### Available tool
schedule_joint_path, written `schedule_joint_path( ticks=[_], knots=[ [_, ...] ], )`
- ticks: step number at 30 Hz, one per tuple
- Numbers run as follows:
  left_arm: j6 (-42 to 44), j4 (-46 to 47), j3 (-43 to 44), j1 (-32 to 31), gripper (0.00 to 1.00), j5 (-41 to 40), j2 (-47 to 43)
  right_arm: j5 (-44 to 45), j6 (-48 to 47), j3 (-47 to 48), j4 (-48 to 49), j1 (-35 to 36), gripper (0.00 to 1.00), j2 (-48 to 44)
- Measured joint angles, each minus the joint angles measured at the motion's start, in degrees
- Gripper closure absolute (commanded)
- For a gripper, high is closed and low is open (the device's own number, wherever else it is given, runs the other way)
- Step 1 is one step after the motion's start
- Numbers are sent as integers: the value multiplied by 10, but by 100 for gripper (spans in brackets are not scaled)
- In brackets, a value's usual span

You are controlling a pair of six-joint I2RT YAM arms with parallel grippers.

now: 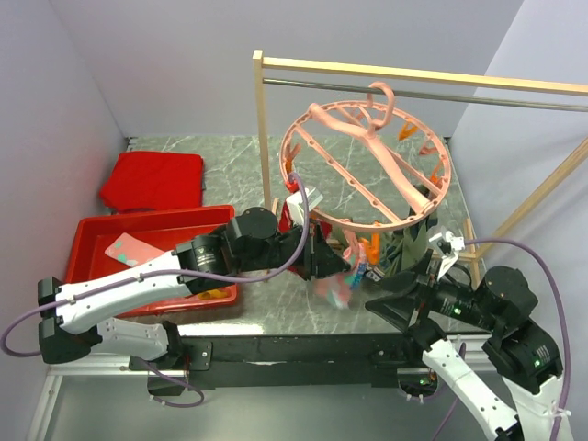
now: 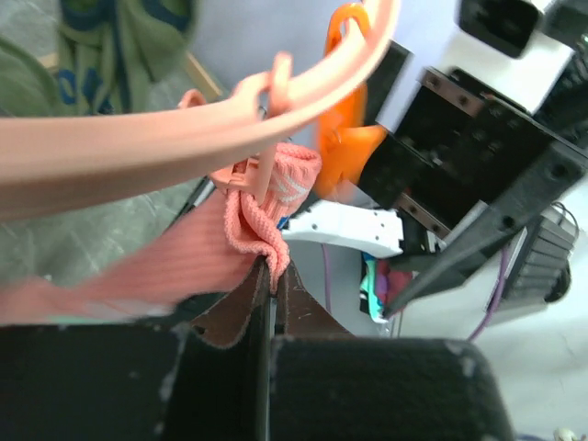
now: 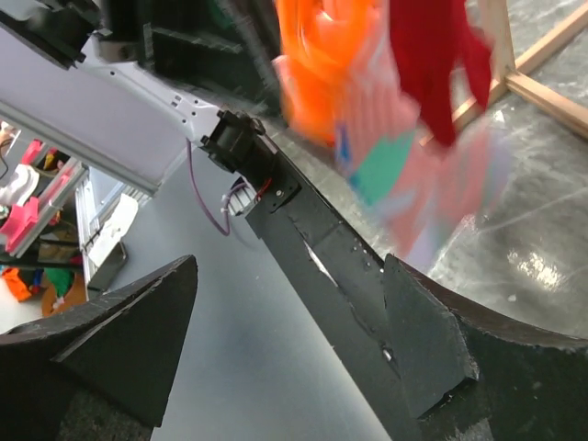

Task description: Remove the socks clipped to the hanger

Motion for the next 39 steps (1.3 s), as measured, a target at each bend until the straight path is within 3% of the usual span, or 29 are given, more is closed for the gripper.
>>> schedule_joint_path(
  ticks=[3,11,19,25,32,37,39],
  knots=[
    [-1,-6,8,-8,99,0,-2,-14,-7,0,10,0,5,15],
    [-3,-23,9,-26,99,-12,-6,-63,-5,-13,67,0,5,33],
    [-5,-25,12,-37,99,-11,-21,-64,-24,-13,63,0,6,41],
    [-5,-26,12,-38,99,-7,-42,-59,-38,-25,62,0,12,49],
    [0,-32,19,-38,99,3,-32,-89,-9,-81,134,0,23,49],
    [10,-34,31,-38,99,19,-20,-95,-1,-85,155,0,21,50],
    [12,-35,32,-38,99,21,-20,-94,-3,-85,156,0,15,50]
  ],
)
